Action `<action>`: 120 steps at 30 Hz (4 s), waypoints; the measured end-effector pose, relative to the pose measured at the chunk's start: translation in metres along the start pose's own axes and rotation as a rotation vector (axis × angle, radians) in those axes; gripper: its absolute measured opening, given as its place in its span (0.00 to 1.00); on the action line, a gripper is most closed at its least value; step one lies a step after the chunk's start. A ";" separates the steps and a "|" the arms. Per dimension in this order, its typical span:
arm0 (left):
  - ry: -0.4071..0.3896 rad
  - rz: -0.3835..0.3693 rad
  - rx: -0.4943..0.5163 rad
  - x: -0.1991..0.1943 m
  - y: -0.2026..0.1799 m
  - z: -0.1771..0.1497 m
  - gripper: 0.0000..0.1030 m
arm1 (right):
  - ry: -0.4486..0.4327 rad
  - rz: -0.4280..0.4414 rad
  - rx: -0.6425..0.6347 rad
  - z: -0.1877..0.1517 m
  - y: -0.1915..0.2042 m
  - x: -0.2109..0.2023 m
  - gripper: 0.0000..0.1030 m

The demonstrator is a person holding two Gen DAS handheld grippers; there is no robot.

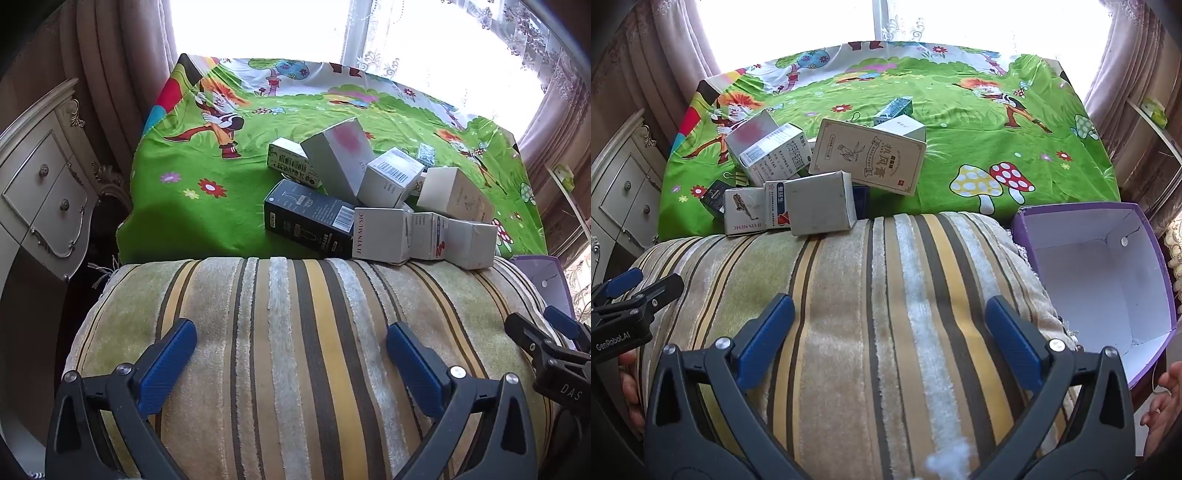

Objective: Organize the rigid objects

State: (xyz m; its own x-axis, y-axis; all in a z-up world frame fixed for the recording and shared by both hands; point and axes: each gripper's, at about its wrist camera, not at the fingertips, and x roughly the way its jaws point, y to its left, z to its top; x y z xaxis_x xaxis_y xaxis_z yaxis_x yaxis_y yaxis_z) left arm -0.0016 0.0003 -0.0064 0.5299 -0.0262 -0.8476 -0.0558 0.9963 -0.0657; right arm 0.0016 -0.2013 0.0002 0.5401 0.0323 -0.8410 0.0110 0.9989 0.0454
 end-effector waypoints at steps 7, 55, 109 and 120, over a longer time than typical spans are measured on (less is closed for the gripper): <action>-0.013 0.007 0.002 -0.002 0.000 0.001 1.00 | 0.000 0.004 0.001 0.000 -0.001 0.001 1.00; 0.041 -0.378 -0.022 0.029 -0.016 0.055 0.75 | -0.027 0.192 -0.114 0.052 0.002 0.013 1.00; 0.040 -0.637 0.194 -0.016 -0.159 0.028 0.47 | -0.114 0.121 0.017 0.015 -0.109 -0.035 0.54; 0.112 -0.715 0.296 -0.011 -0.241 0.020 0.47 | -0.141 -0.025 0.161 -0.003 -0.192 -0.048 0.54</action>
State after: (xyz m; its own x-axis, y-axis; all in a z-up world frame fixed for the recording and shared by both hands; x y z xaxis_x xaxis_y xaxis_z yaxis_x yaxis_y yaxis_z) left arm 0.0234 -0.2378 0.0292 0.2629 -0.6628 -0.7011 0.5035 0.7141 -0.4863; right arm -0.0283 -0.3944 0.0301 0.6500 -0.0084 -0.7599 0.1541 0.9806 0.1210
